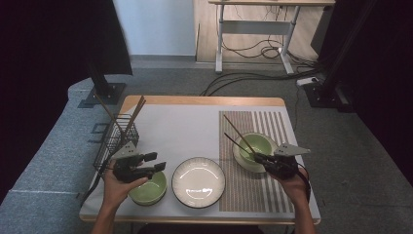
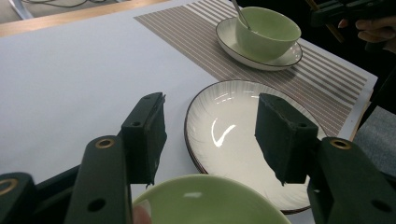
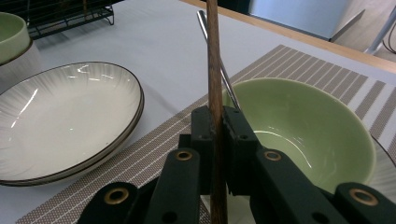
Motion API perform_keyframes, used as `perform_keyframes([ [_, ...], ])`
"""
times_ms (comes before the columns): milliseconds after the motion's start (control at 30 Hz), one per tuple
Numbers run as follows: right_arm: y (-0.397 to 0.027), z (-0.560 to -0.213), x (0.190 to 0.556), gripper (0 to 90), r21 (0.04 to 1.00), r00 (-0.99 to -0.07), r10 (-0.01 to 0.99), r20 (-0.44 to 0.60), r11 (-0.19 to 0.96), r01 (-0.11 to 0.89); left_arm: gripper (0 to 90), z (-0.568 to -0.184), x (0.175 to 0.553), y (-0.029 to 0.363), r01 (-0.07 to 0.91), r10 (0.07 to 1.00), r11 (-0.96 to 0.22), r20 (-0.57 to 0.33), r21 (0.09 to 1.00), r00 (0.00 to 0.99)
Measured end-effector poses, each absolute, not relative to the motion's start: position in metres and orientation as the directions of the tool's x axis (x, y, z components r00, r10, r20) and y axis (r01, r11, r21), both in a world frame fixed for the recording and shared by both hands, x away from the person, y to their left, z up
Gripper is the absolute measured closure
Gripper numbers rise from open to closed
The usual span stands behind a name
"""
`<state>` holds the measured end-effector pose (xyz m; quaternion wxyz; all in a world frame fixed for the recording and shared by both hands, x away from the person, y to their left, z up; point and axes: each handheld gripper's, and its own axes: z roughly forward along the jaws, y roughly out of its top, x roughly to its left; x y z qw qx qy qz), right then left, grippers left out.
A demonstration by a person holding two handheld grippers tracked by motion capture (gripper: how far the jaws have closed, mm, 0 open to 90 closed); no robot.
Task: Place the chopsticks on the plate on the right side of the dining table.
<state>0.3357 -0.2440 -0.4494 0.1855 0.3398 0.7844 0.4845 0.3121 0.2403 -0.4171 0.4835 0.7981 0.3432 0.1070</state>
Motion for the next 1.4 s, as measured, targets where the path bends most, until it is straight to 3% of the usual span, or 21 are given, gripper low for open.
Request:
perform_keyframes([
  [1400,-0.279,-0.463,0.334,84.4,0.874,-0.570,0.817,0.086,0.213,0.437,42.0,-0.423,0.316,0.240,0.467,0.659,-0.318,-0.162,0.825,0.735],
])
